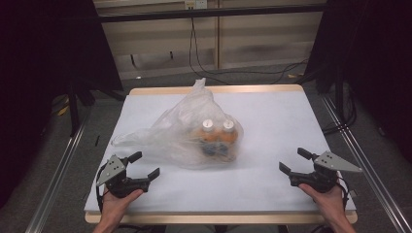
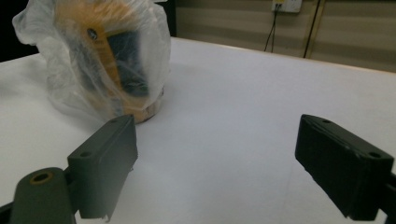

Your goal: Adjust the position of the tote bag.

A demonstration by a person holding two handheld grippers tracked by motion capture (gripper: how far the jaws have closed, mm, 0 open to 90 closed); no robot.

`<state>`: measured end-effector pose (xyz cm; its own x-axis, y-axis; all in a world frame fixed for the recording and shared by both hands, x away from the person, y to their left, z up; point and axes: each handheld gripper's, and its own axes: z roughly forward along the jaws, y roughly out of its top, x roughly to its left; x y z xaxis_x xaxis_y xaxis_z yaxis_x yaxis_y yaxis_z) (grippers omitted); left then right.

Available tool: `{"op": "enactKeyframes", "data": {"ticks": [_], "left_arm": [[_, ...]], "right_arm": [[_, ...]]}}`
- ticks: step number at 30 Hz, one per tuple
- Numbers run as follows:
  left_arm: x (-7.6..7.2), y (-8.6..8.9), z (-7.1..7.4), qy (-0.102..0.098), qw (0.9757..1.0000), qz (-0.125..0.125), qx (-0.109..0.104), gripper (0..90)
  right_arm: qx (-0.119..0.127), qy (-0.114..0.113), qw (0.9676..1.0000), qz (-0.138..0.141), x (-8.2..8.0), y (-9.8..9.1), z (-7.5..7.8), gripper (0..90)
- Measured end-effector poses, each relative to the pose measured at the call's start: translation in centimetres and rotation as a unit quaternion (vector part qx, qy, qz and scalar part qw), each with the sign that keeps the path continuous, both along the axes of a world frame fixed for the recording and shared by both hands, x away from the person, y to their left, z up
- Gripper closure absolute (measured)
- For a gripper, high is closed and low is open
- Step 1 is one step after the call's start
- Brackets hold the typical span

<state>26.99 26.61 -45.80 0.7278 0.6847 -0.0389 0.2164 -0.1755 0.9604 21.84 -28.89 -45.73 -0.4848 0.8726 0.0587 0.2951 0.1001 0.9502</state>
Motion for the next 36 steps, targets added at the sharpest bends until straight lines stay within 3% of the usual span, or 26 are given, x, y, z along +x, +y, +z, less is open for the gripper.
{"op": "enactKeyframes", "data": {"ticks": [4, 14, 27, 33, 36], "left_arm": [[0.3, -0.1, -0.1, 0.022, 0.9996, -0.016, -0.003, 10.9], [0.3, -0.6, 0.0, 0.041, 0.9985, -0.035, 0.005, 16.4], [0.1, -1.7, 1.0, 0.044, 0.9963, -0.074, -0.005, 26.7], [0.5, -2.8, 2.1, 0.031, 0.9959, -0.085, 0.004, 30.3], [0.7, -3.1, 2.6, 0.04, 0.9946, -0.095, 0.002, 33.9]], "right_arm": [[-0.002, 0.007, 0.9999, 0.009, 0.2, 0.3, 0.0, 13.7], [-0.003, 0.018, 0.9992, 0.035, 0.0, 0.2, 0.2, 21.6], [-0.014, 0.037, 0.9973, 0.062, -0.3, 0.9, 0.5, 29.9], [-0.014, 0.043, 0.9966, 0.069, -0.2, 1.1, 0.5, 33.5], [-0.012, 0.048, 0.996, 0.074, -0.2, 1.1, 0.5, 34.8]]}}
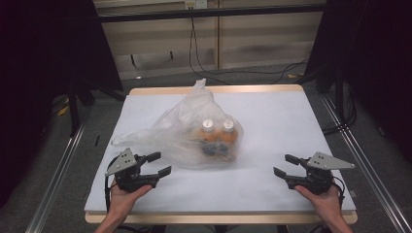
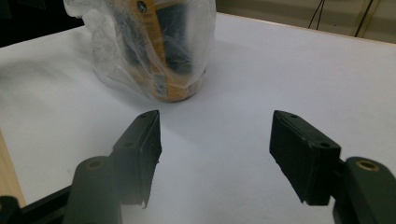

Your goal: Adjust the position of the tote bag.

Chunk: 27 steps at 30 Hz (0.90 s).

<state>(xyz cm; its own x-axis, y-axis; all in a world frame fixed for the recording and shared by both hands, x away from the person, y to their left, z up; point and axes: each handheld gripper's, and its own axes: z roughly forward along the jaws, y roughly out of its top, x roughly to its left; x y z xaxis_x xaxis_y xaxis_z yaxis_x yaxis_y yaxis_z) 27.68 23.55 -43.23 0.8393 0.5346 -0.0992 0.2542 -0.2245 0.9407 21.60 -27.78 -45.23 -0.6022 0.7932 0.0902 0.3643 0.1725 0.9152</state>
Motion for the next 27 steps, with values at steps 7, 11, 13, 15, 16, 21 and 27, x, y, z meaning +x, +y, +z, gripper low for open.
{"op": "enactKeyframes", "data": {"ticks": [7, 11, 13, 15, 16, 21, 27], "left_arm": [[0.9, -0.7, 1.1, -0.001, 1.0, -0.007, 0.002, 37.8], [1.8, -1.0, 1.9, 0.002, 0.9999, -0.012, -0.003, 38.7], [2.1, -1.1, 2.5, 0.004, 0.9999, -0.008, -0.011, 37.8], [2.4, -1.3, 3.1, -0.003, 0.9999, -0.006, -0.013, 37.9], [2.5, -1.3, 3.4, -0.012, 0.9999, -0.003, -0.004, 38.7], [3.7, -1.5, 4.4, -0.015, 0.9999, 0.005, -0.001, 40.2], [4.8, -1.7, 5.2, -0.02, 0.9998, -0.001, -0.002, 40.9]], "right_arm": [[-0.001, 0.004, 0.9999, 0.016, 0.1, 0.3, 0.1, 38.2], [0.0, 0.004, 0.9999, 0.017, 0.1, 0.5, 0.1, 37.6], [-0.002, 0.003, 0.9998, 0.017, 0.2, 0.4, 0.1, 35.2], [0.001, 0.004, 0.9998, 0.017, 0.2, 0.3, 0.2, 34.9], [0.002, 0.005, 0.9999, 0.016, 0.1, 0.3, 0.2, 34.3], [0.005, 0.011, 0.9997, 0.023, 0.1, 0.4, 0.2, 34.2], [0.007, 0.016, 0.9995, 0.027, 0.2, 0.5, 0.1, 34.1]]}}
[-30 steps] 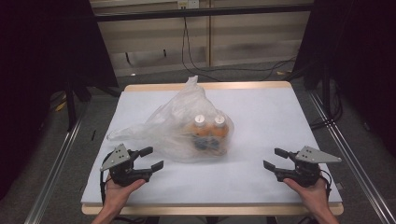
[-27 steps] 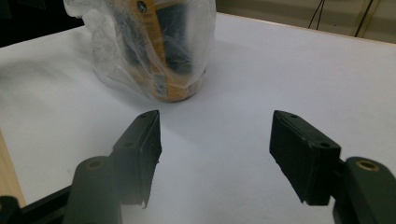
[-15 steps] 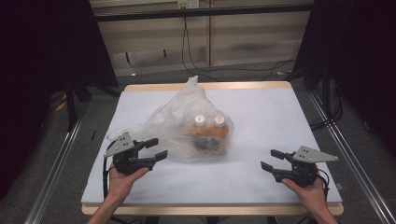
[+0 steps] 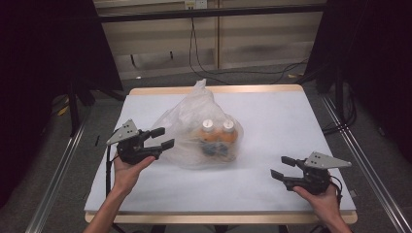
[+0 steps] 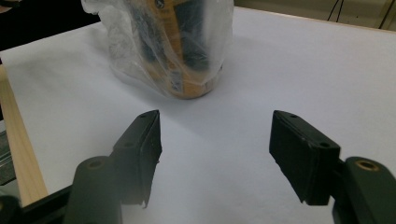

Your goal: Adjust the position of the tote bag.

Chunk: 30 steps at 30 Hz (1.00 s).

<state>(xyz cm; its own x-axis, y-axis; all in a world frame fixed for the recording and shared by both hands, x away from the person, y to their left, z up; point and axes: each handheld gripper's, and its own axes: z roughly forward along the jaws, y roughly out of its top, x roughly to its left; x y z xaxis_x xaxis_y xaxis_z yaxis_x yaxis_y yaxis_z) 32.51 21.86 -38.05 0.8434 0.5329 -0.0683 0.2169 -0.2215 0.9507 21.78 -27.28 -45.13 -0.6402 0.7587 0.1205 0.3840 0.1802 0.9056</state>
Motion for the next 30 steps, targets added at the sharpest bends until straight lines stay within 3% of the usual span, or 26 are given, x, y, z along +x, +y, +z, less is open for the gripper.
{"op": "enactKeyframes", "data": {"ticks": [4, 5, 9, 13, 17, 19, 24, 28, 30], "left_arm": [[0.9, -0.2, 0.5, -0.002, 1.0, 0.001, -0.01, 42.3], [1.0, -0.3, 0.7, -0.002, 0.9999, 0.01, -0.003, 42.8], [1.8, -0.6, 1.0, -0.002, 0.9999, -0.01, -0.006, 43.2], [2.2, -0.9, 1.2, -0.009, 0.9999, -0.003, 0.003, 43.1], [3.3, -1.0, 1.6, 0.003, 0.9999, -0.002, -0.01, 42.6], [3.8, -1.1, 1.7, -0.002, 0.9999, 0.005, -0.012, 41.2], [5.5, -1.5, 2.1, 0.002, 0.9999, 0.012, 0.002, 37.9], [6.7, -1.8, 2.4, 0.004, 0.9995, 0.019, -0.025, 35.1], [7.2, -1.8, 2.4, -0.006, 0.9994, 0.028, -0.021, 34.6]], "right_arm": [[0.0, 0.003, 1.0, 0.001, 0.0, 0.0, 0.0, 34.1], [0.0, 0.004, 1.0, 0.001, 0.0, 0.1, 0.0, 34.1], [0.001, 0.005, 1.0, 0.004, -0.1, 0.1, 0.0, 34.1], [0.003, 0.01, 0.9999, 0.003, 0.0, 0.0, -0.1, 34.1], [0.002, 0.01, 0.9999, 0.004, 0.1, 0.1, -0.1, 34.1], [0.0, 0.011, 0.9999, 0.007, 0.1, 0.2, -0.1, 33.4], [0.001, 0.013, 0.9999, 0.009, 0.3, 0.2, -0.2, 33.4], [-0.001, 0.016, 0.9998, 0.013, 0.3, 0.3, -0.3, 33.4], [-0.001, 0.016, 0.9998, 0.014, 0.3, 0.3, -0.3, 33.1]]}}
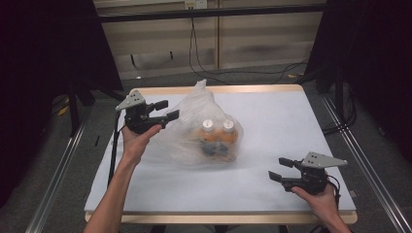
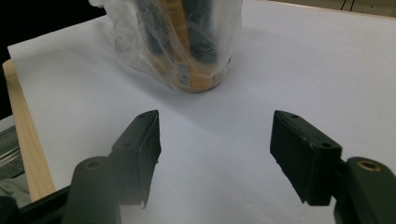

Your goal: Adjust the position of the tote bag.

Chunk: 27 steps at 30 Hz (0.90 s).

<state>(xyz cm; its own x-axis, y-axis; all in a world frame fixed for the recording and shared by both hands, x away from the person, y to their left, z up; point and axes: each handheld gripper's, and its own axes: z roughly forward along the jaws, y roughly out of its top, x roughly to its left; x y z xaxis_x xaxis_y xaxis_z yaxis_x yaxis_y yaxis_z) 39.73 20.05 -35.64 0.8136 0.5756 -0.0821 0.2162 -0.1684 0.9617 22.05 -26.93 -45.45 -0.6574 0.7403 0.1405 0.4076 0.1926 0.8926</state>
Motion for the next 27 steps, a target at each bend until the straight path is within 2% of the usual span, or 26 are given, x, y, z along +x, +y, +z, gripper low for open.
{"op": "enactKeyframes", "data": {"ticks": [2, 4, 5, 7, 8, 10, 11, 13, 19, 22, 24, 25, 26, 27], "left_arm": [[0.7, 0.0, -0.2, 0.011, 0.9999, 0.002, -0.01, 33.7], [1.1, -0.3, -0.3, 0.012, 0.9999, 0.01, 0.007, 32.6], [1.4, -0.5, -0.5, 0.013, 0.9999, -0.001, 0.005, 31.5], [1.8, -1.3, -0.7, 0.026, 0.9995, 0.0, 0.02, 29.4], [1.8, -1.3, -0.7, 0.026, 0.9995, 0.0, 0.02, 29.2], [1.8, -1.9, -0.7, 0.025, 0.9992, 0.0, 0.032, 29.3], [1.9, -2.0, -0.8, 0.019, 0.9989, 0.007, 0.043, 29.8], [2.3, -2.0, -1.2, 0.036, 0.9986, 0.001, 0.038, 28.8], [3.0, -2.3, -2.1, 0.046, 0.9976, -0.001, 0.051, 27.6], [3.1, -2.5, -2.4, 0.06, 0.9975, -0.021, 0.031, 28.1], [3.1, -2.9, -2.5, 0.062, 0.997, -0.029, 0.036, 30.3], [3.0, -3.0, -2.6, 0.065, 0.9967, -0.036, 0.035, 34.9], [3.0, -3.0, -2.6, 0.065, 0.9967, -0.036, 0.035, 44.5], [2.9, -3.1, -2.6, 0.06, 0.9966, -0.043, 0.036, 44.5]], "right_arm": [[-0.001, -0.001, 1.0, -0.001, -0.1, 0.0, 0.0, 33.1], [-0.002, -0.003, 1.0, -0.004, -0.1, 0.0, 0.0, 33.1], [0.0, -0.001, 1.0, -0.005, 0.0, -0.1, 0.0, 32.7], [-0.001, 0.002, 1.0, -0.004, 0.0, 0.0, 0.0, 32.5], [-0.001, 0.002, 1.0, -0.004, 0.0, 0.0, 0.0, 32.5], [0.0, 0.004, 1.0, -0.003, 0.1, 0.0, 0.0, 32.3], [-0.001, 0.003, 1.0, -0.002, 0.1, 0.0, 0.0, 32.3], [-0.005, 0.001, 1.0, -0.001, 0.0, 0.1, -0.1, 32.3], [-0.002, 0.004, 1.0, -0.004, -0.1, -0.1, 0.0, 32.2], [-0.001, 0.006, 1.0, -0.003, 0.0, -0.1, -0.1, 31.7], [-0.003, 0.006, 1.0, -0.002, 0.0, 0.0, -0.1, 31.7], [-0.003, 0.007, 1.0, -0.001, -0.1, 0.0, -0.1, 31.7], [-0.003, 0.007, 1.0, -0.001, -0.1, 0.0, -0.1, 31.7], [-0.004, 0.006, 1.0, -0.001, -0.1, 0.0, -0.1, 31.6]]}}
